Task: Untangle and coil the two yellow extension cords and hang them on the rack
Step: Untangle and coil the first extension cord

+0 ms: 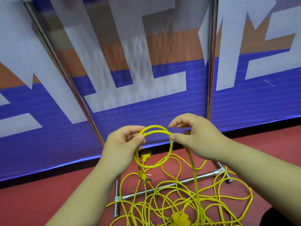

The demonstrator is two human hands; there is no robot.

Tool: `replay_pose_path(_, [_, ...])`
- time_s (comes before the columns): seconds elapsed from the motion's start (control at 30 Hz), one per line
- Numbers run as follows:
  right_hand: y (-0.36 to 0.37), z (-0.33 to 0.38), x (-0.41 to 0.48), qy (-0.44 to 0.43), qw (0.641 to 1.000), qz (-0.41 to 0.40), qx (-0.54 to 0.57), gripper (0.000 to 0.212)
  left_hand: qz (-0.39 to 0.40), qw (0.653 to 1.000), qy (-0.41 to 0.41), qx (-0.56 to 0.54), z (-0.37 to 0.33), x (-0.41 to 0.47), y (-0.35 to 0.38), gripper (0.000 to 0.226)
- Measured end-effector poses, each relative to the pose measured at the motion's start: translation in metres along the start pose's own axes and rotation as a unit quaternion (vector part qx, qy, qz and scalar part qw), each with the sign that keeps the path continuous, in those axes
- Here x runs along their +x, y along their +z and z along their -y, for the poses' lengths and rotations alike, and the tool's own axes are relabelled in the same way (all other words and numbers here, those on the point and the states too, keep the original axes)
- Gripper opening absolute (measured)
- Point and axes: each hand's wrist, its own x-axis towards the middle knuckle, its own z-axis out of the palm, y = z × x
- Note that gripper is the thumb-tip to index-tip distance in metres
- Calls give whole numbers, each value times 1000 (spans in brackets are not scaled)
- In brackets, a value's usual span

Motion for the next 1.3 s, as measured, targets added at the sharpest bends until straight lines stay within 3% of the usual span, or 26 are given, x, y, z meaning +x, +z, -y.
replay_pose_path(0.1, [2, 7, -2, -15, 996, 36, 79, 29, 23, 1000, 0, -4, -3, -3, 1, 23])
replay_pose_path(0.3, [6, 14, -2, 39, 978, 52, 199, 25, 32, 999, -4, -31, -2, -6, 0, 22])
replay_pose_path(0.5, [9, 22, -1, 110, 918, 4, 381, 19, 29, 999, -6, 33, 10, -2, 0, 36])
replay_pose_path(0.6, [2, 20, 1, 134, 895, -10, 426, 19, -3, 999, -21, 36, 15, 2, 0, 23])
replay_pose_path(0.73, [0, 14, 1, 154, 898, 9, 412, 21, -2, 999, -37, -9, 13, 4, 3, 19])
replay_pose_path(0.9, [-6, 7, -1, 112, 955, 30, 272, 28, 9, 996, -30, -78, 1, -1, 0, 20])
replay_pose_path(1.03, [-5, 8, -2, 44, 988, 46, 139, 38, 16, 998, -22, -49, -2, -4, 3, 20])
replay_pose_path(1.13, [-2, 12, -3, 34, 979, 67, 191, 28, 33, 998, -19, -42, -4, -7, 4, 18])
replay_pose_path(1.2, [-1, 17, -4, 71, 956, 93, 269, 16, 46, 998, -17, -41, -6, -9, 4, 16])
replay_pose_path(1.3, [2, 19, -4, 109, 944, 98, 296, 14, 59, 996, -24, -57, -6, -9, 2, 18])
